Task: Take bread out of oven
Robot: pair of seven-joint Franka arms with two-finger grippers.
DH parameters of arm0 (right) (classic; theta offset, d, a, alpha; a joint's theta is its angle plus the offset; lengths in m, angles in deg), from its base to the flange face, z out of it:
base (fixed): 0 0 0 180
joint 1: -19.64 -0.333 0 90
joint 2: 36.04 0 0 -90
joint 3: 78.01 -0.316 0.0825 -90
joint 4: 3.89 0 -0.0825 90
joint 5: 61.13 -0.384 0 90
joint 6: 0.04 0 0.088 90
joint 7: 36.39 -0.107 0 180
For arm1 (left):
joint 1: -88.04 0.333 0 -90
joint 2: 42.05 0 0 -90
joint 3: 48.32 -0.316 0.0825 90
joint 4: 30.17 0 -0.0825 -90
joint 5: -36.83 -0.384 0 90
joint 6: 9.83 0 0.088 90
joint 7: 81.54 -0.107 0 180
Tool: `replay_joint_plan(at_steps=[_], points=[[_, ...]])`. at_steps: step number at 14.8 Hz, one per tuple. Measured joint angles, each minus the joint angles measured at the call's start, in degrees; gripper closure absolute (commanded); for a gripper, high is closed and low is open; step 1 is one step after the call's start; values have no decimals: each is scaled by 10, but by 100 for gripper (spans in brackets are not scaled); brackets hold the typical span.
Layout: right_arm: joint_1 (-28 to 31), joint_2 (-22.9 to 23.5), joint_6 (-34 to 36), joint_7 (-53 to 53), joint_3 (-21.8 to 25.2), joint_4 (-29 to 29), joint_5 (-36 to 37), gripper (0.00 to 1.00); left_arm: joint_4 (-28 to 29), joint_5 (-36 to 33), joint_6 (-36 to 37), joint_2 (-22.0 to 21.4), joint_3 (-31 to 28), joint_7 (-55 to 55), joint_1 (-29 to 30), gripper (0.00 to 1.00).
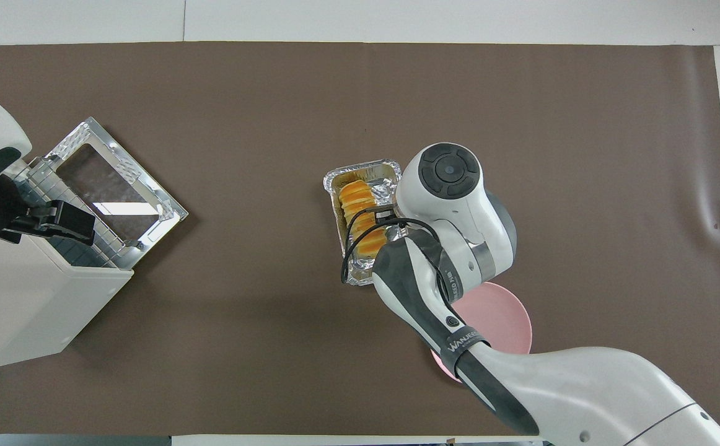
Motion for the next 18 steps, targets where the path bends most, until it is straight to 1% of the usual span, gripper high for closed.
replay_joint_plan(at_steps=[2, 4, 6, 8, 10, 12, 16, 17, 18], points=[[41, -12, 20, 64, 3, 6, 0, 100, 0, 0, 0, 0, 0, 0, 0, 0], [99, -26, 49, 132, 4, 16, -9, 100, 0, 0, 0, 0, 0, 0, 0, 0], [157, -35, 60, 204, 5, 18, -52, 100, 0, 0, 0, 0, 0, 0, 0, 0], [201, -36, 69, 248, 6, 17, -90, 100, 0, 0, 0, 0, 0, 0, 0, 0], [223, -36, 75, 257, 6, 14, -114, 100, 0, 0, 0, 0, 0, 0, 0, 0], [231, -35, 77, 257, 6, 5, -136, 100, 0, 0, 0, 0, 0, 0, 0, 0], [236, -34, 64, 257, 7, -27, -140, 100, 0, 0, 0, 0, 0, 0, 0, 0], [238, -35, 54, 257, 8, -36, -140, 58, 0, 0, 0, 0, 0, 0, 0, 0], [241, -35, 46, 257, 8, -44, -140, 1, 0, 0, 0, 0, 0, 0, 0, 0]])
